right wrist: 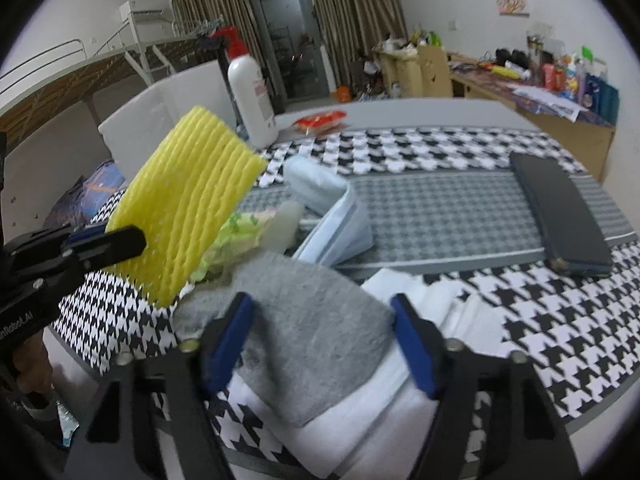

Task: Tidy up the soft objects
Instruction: 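Lift the yellow mesh with the left gripper while the right gripper grasps the grey sock, then carry the yellow mesh and grey sock toward the white foam box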

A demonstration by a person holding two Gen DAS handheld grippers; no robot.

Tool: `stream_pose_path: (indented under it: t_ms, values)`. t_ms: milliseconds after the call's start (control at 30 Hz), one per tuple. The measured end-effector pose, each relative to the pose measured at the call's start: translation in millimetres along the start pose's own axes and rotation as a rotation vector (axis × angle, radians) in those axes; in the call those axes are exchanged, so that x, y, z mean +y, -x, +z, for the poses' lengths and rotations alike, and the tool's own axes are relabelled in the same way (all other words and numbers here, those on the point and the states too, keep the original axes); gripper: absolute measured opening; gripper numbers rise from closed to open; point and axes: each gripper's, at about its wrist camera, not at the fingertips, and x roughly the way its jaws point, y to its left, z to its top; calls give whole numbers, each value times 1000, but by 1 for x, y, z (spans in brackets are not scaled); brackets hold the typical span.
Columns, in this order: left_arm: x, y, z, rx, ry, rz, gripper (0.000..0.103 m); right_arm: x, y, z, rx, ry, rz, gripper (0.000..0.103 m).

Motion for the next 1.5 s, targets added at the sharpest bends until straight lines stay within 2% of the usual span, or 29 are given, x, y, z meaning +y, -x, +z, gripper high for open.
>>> stream_pose_path:
  t_ms: [67,133,233,433,800,1500]
  values:
    - [1,-1,-1,0,0,-2,12,2,1,-2,9,12,0,54]
    - [1,-1,0,-2,-1,-2,12,5,4,-3,7,25,3,40]
    - [1,1,-1,-5,-4,-1,12,11,10,-3,-5,49,-11,27]
    - [4,12,0,-26,4,8,12,20,28,6,-56,76,-19,17]
    - [9,37,8,-84,9,50,12,34,56,27,-165,91,8,16]
    - [34,62,19,-141,41,82,12,52,67,50,-259,85,-3,16]
